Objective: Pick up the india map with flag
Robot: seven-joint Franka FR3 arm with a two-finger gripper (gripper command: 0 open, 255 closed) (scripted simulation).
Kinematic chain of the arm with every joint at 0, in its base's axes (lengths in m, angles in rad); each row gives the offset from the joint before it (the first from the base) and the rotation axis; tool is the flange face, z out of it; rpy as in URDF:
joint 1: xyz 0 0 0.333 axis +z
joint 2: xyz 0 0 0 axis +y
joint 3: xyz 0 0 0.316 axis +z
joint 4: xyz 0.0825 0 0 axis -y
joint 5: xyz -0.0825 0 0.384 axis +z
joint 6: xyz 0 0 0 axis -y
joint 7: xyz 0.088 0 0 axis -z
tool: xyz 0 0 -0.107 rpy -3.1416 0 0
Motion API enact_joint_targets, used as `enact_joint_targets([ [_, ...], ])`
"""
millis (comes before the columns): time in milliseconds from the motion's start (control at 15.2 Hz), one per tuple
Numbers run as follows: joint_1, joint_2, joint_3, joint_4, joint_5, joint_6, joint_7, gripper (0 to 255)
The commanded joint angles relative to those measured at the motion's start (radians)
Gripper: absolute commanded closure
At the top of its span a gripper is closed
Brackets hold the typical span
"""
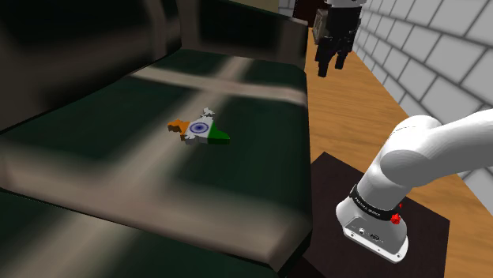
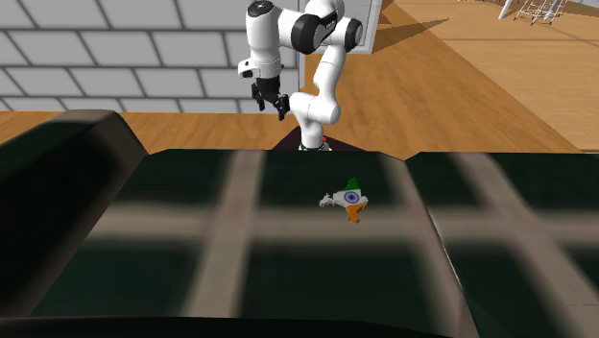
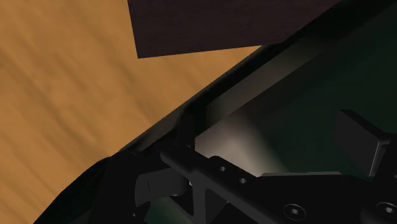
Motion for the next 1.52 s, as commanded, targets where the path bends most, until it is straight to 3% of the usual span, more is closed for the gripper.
enact_joint_targets([
  [0, 0.0, 0.0, 0.0, 0.0, 0.0, 0.0, 0.0, 0],
  [792, 0.105, 0.159, 0.228, 0.04, 0.174, 0.152, 0.205, 0],
  [1452, 0.158, 0.383, 0.418, 0.181, 0.228, 0.278, 0.373, 0],
])
